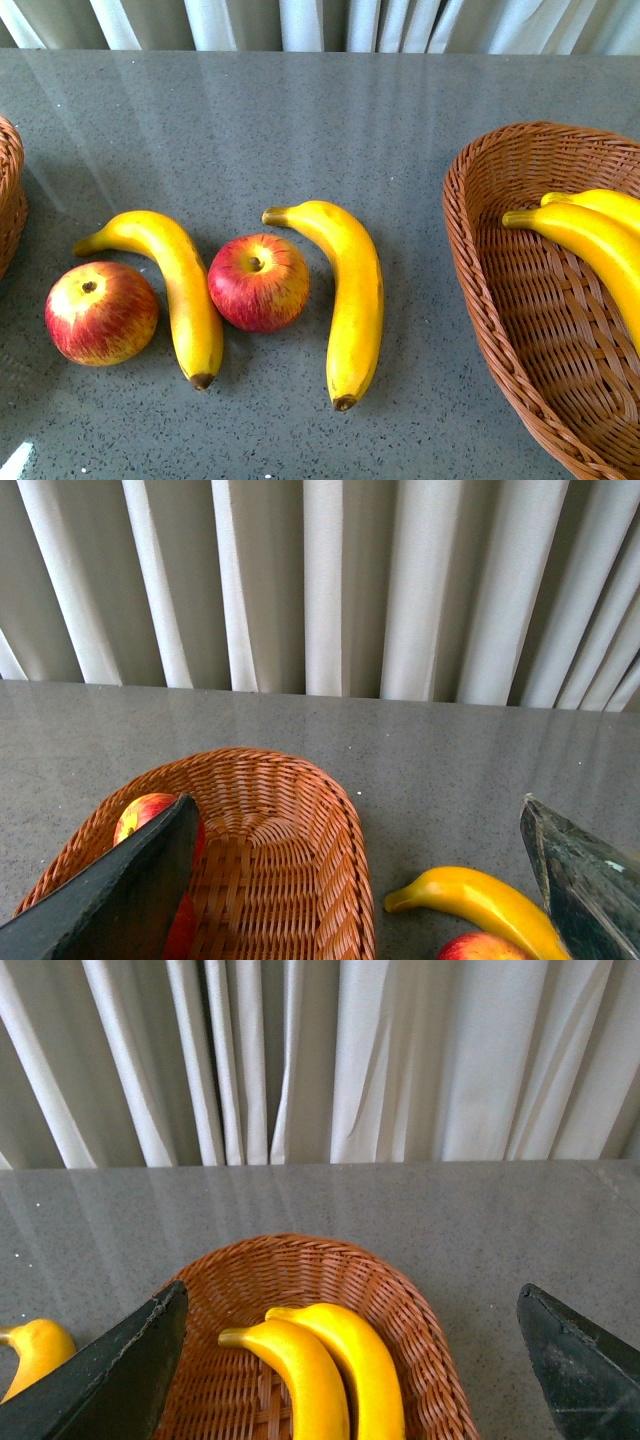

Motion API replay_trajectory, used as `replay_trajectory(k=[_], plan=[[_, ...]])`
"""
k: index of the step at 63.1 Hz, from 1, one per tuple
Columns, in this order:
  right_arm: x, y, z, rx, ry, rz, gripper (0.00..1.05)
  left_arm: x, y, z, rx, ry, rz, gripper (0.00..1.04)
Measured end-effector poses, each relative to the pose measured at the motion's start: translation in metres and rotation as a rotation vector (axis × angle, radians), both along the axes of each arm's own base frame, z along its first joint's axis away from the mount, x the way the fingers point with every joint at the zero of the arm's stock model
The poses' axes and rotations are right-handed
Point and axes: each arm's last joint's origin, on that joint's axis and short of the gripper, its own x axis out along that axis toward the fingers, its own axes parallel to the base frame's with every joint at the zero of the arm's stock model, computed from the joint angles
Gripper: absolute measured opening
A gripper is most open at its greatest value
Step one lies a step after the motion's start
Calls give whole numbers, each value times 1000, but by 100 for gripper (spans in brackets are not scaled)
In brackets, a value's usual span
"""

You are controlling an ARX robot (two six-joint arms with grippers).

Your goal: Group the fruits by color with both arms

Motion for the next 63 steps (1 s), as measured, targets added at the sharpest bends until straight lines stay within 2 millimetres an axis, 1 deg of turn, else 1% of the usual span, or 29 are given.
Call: replay_trajectory(k=[20, 22, 24, 26, 27, 28, 30, 33, 41, 46, 50, 58, 63], plan=[[0, 0, 0, 0, 0, 0, 96, 0, 0, 0, 0, 0, 0, 96], [0, 0, 0, 0, 0, 0, 96, 0, 0, -1, -16, 49, 13, 96], [0, 0, 0, 0, 0, 0, 96, 0, 0, 0, -50, 161, 30, 96], [0, 0, 0, 0, 0, 0, 96, 2, -1, 2, -99, 330, 56, 96], [0, 0, 0, 0, 0, 0, 96, 3, -1, 3, -108, 366, 66, 96], [0, 0, 0, 0, 0, 0, 96, 4, -1, 5, -126, 431, 75, 96], [0, 0, 0, 0, 0, 0, 96, 10, -2, 6, -152, 505, 87, 96], [0, 0, 0, 0, 0, 0, 96, 18, -3, 10, -185, 538, 93, 96], [0, 0, 0, 0, 0, 0, 96, 41, -4, 26, -202, 519, 91, 96], [0, 0, 0, 0, 0, 0, 96, 66, -5, 40, -187, 478, 76, 96], [0, 0, 0, 0, 0, 0, 96, 81, -7, 43, -164, 483, 38, 96], [0, 0, 0, 0, 0, 0, 96, 102, -15, 40, -82, 515, -73, 96], [0, 0, 0, 0, 0, 0, 96, 111, -18, 38, -43, 533, -130, 96]])
